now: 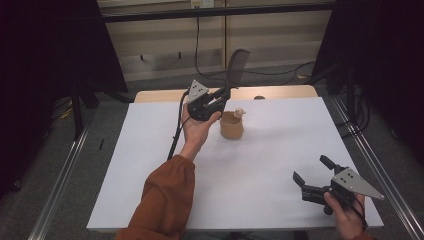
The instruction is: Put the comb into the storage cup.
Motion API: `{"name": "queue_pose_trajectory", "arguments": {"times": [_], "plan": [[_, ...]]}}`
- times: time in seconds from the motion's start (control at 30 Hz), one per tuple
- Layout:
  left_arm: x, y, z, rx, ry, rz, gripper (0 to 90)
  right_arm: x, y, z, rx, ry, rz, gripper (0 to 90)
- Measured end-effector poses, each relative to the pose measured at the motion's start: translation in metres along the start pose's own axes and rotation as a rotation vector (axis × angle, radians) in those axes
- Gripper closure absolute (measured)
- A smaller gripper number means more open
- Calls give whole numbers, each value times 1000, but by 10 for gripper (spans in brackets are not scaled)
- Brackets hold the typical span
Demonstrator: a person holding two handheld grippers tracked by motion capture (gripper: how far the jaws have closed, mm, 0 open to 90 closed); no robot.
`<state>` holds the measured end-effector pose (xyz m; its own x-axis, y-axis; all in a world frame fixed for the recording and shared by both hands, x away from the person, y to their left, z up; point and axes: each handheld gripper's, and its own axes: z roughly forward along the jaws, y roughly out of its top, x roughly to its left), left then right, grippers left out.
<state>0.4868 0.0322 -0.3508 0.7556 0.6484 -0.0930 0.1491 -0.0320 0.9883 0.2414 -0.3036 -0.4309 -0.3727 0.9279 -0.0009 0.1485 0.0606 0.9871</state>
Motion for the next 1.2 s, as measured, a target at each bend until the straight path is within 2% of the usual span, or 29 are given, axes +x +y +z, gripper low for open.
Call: {"name": "queue_pose_trajectory", "arguments": {"times": [0.13,0.37,0.53,0.6,0.67,0.83,0.9,1.03,1.2], "plan": [[2,-4,7,-2,-4,-17,724,0,0,0,2,1,1,0],[6,-11,13,10,7,1,724,0,0,-1,4,-2,2,0],[8,-16,17,15,12,-12,723,0,0,-1,5,-1,0,0],[10,-18,18,15,9,-9,723,0,0,-1,6,-1,2,0],[11,-19,20,21,12,13,724,0,0,-1,5,-1,1,0],[13,-26,25,22,23,-11,723,0,0,-1,6,-2,4,0],[12,-29,28,28,47,-4,724,0,0,-1,6,-2,3,0],[12,-33,33,37,39,13,724,-1,-1,-1,6,-1,4,0],[13,-37,36,15,59,-20,723,0,-1,-1,5,1,5,0]]}}
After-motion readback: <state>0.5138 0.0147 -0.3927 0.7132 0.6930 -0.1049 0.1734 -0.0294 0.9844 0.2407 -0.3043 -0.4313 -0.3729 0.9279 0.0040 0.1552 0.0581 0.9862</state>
